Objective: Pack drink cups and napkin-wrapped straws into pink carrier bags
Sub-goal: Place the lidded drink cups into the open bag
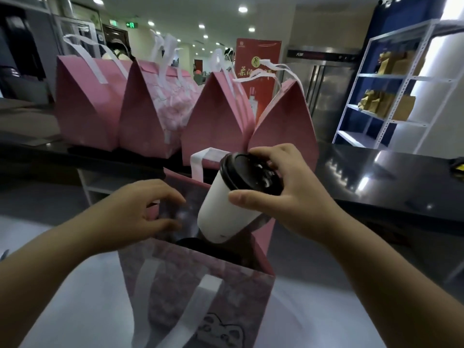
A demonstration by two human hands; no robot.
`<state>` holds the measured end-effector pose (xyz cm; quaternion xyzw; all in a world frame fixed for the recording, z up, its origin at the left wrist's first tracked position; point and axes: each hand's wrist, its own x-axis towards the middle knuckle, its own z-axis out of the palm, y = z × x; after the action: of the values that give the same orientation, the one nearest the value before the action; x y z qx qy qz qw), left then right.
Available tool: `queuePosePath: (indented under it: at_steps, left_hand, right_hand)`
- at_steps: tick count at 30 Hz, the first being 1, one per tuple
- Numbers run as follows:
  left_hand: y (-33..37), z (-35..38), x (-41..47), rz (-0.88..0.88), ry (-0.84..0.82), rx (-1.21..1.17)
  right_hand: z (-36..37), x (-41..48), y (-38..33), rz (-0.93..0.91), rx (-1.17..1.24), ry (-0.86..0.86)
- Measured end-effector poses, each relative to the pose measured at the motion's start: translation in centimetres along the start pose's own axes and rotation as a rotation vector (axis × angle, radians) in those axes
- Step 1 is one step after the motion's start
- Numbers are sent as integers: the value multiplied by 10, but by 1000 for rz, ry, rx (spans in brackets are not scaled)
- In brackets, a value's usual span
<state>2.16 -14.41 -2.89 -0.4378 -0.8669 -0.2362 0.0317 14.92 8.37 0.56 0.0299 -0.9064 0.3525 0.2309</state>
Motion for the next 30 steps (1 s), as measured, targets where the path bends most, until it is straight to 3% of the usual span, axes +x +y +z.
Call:
queuePosePath:
  at_steps: [11, 15, 22, 26, 30]
  left_hand:
    - [-28, 1, 18, -97, -420, -16]
    - [-20, 7, 18, -101, -475, -44]
    - [-6, 12, 14, -150, -563, 21]
    - [-4, 13, 14, -137, -573, 21]
    - [-9, 16, 14, -112, -580, -11]
  right_hand:
    - [40, 24, -2, 43, -546, -511]
    - [46, 27, 0, 3, -659, -609]
    - [47, 21, -7, -238, -864, -720]
    - [51, 21, -4, -133, -864, -856]
    - [66, 25, 8, -49, -868, -880]
